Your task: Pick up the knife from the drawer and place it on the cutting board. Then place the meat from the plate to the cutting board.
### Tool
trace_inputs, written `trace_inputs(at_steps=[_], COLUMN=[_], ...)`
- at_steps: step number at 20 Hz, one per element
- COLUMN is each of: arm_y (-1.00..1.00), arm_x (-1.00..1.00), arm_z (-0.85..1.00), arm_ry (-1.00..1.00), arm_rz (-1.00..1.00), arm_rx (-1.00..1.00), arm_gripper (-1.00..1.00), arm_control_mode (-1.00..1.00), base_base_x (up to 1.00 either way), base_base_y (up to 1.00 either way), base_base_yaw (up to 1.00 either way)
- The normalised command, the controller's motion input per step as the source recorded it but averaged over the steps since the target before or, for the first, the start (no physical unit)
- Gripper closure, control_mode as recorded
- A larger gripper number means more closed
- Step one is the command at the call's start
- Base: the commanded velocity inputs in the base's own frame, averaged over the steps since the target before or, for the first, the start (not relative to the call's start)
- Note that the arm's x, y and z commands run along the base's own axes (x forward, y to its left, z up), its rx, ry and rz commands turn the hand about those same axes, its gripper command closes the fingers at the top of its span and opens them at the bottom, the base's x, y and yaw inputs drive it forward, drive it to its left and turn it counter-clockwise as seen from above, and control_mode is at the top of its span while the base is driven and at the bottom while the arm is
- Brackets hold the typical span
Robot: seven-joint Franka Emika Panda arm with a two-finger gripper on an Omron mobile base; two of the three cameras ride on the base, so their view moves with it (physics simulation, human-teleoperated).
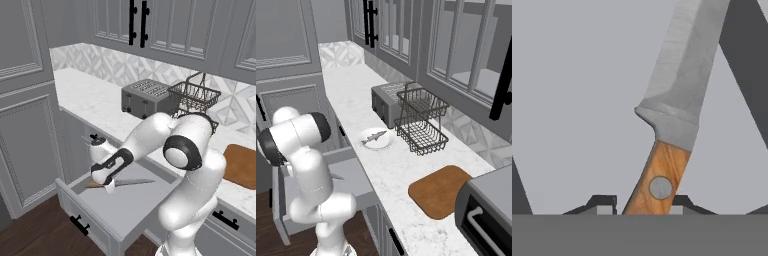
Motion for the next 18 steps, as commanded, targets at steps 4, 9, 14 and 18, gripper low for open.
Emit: trace_inputs(at_steps=[4,9,14,18], arm_y=[0.40,-0.08,-0.66,-0.69], arm_x=[-0.33,-0.27,-0.23,-0.04], arm_z=[1.00,0.73,0.39,0.41], arm_ry=[-0.07,-0.08,0.01,0.07], arm_rz=[0.05,0.04,0.00,0.00], arm_rx=[-0.14,-0.11,-0.01,0.00], arm_gripper=[1.00,1.00,1.00,1.00], arm_control_mode=[-1.00,-1.00,-1.00,-1.00], base_base_x=[0.00,0.00,0.00,0.00], base_base_y=[0.00,0.00,0.00,0.00], base_base_yaw=[0.00,0.00,0.00,0.00])
